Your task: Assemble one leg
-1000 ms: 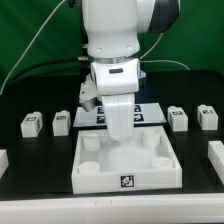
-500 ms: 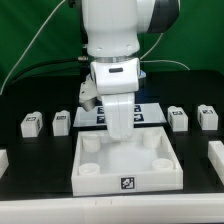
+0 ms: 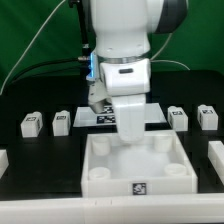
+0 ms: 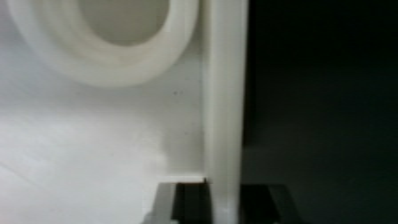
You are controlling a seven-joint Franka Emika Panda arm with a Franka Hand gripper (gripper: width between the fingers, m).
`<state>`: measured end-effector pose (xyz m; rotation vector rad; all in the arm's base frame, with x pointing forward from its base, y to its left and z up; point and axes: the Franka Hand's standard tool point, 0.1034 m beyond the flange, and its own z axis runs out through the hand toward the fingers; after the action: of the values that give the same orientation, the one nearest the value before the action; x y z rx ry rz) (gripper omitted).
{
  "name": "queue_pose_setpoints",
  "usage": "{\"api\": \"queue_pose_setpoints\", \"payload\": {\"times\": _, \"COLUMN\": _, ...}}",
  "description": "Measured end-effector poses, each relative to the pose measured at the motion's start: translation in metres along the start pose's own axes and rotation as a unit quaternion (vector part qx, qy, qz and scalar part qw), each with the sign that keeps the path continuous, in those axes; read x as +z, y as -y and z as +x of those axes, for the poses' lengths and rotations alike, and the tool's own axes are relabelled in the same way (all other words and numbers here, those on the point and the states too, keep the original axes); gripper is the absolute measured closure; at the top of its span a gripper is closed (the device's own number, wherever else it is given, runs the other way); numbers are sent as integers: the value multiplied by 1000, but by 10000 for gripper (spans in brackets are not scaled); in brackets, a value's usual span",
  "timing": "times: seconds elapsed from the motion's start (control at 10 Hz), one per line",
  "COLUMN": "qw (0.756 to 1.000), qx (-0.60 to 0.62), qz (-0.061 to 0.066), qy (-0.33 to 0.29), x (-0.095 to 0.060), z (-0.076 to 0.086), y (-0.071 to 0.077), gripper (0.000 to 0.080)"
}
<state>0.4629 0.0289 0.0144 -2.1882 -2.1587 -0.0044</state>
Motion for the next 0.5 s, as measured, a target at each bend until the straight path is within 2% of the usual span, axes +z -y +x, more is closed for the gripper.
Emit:
{"api": "queue_pose_setpoints", "payload": {"times": 0.3, "qw": 1000, "qx": 9, "qz": -10, "qy": -10, "x": 0, "z": 27, "y": -17, "gripper": 739}}
{"api": "queue_pose_setpoints", "payload": {"times": 0.5, "qw": 1000, "qx": 4, "qz": -14, "qy": -13, "x": 1, "z": 35, "y": -20, "gripper": 739}}
